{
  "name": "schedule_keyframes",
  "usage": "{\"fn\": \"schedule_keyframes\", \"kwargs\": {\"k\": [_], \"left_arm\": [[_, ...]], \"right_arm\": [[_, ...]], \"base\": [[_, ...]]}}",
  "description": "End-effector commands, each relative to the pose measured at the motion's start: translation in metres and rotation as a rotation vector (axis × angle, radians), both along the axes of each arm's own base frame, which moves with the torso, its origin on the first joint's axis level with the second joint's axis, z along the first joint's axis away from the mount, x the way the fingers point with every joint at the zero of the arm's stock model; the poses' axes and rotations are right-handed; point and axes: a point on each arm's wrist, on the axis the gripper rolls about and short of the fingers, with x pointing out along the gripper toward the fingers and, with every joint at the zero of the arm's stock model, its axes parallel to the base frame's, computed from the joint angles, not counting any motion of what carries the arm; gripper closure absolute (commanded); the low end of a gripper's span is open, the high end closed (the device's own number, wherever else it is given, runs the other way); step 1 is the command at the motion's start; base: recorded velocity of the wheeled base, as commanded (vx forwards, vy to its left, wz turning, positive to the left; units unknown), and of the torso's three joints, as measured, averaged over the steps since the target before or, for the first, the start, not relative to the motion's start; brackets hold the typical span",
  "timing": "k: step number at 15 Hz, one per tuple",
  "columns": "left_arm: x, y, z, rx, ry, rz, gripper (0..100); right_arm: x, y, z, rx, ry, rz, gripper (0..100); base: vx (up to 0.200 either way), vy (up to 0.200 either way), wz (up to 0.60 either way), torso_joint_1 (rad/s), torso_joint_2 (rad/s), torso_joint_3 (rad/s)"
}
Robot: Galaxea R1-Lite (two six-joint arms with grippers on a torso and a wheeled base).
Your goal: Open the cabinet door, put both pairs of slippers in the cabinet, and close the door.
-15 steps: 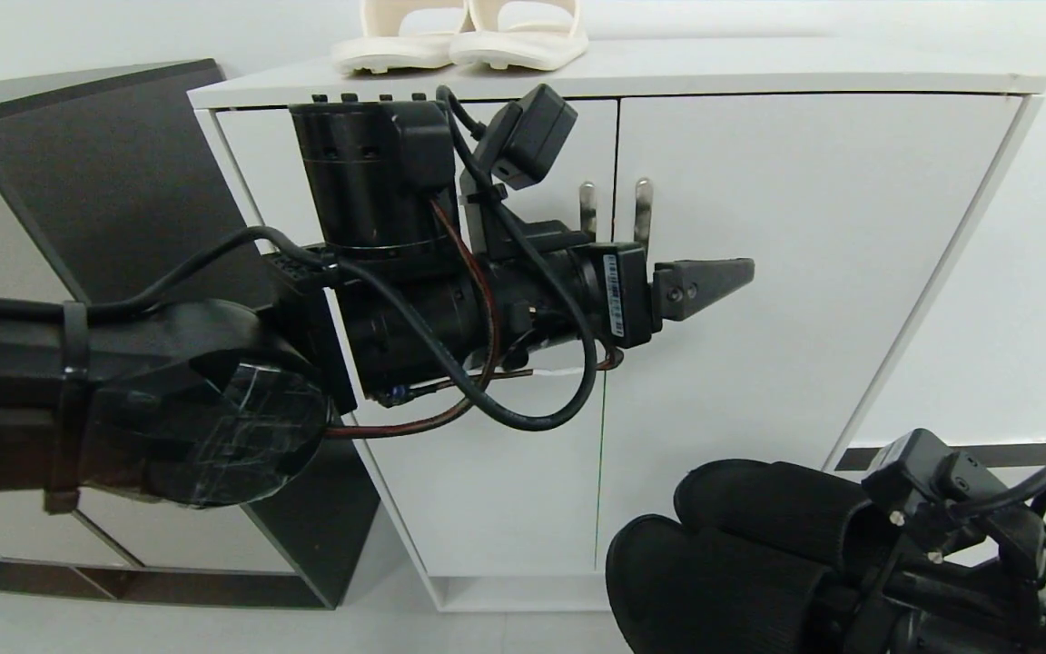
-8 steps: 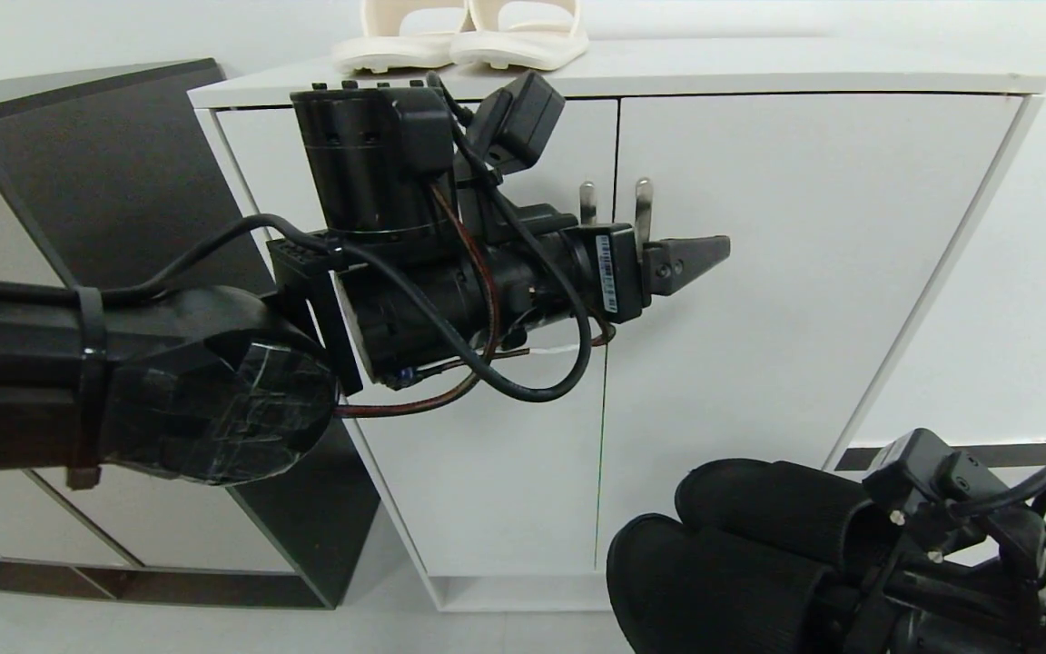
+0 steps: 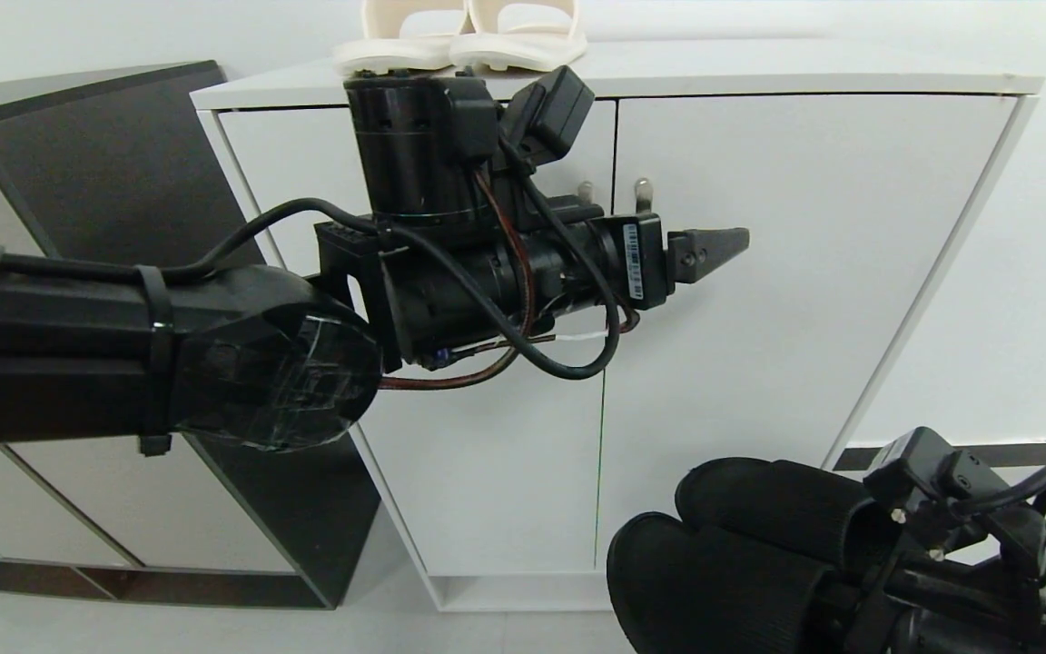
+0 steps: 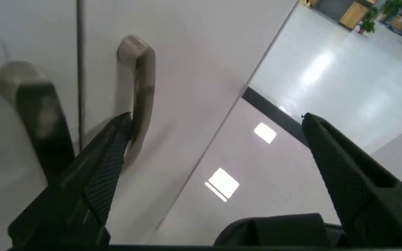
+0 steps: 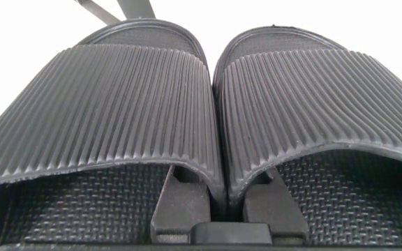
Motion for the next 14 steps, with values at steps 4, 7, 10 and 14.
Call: {"fn": "schedule_keyframes", "kwargs": {"k": [4, 7, 10, 14], "left_arm": [[0.006, -0.007, -0.004, 0.002, 0.003, -0.001, 100], [0.006, -0.006, -0.004, 0.002, 0.005, -0.001, 100], [-0.003, -0.001, 0.000, -0.004, 0.003, -0.012, 100], [-0.052, 0.004, -0.003, 0.018, 0.027, -0.122, 100]], "right_arm": [[-0.001, -0.001, 0.001, 0.002, -0.001, 0.002, 100], [-0.001, -0.001, -0.001, -0.004, 0.007, 0.006, 100], [-0.003, -0.002, -0.004, -0.009, 0.018, 0.028, 100], [-0.019, -0.012, 0.003, 0.038, 0.024, 0.146, 100]], "base": [[0.000, 0.000, 0.00, 0.000, 0.00, 0.000], [0.000, 0.000, 0.00, 0.000, 0.00, 0.000], [0.000, 0.000, 0.00, 0.000, 0.00, 0.000], [0.000, 0.000, 0.00, 0.000, 0.00, 0.000]]}}
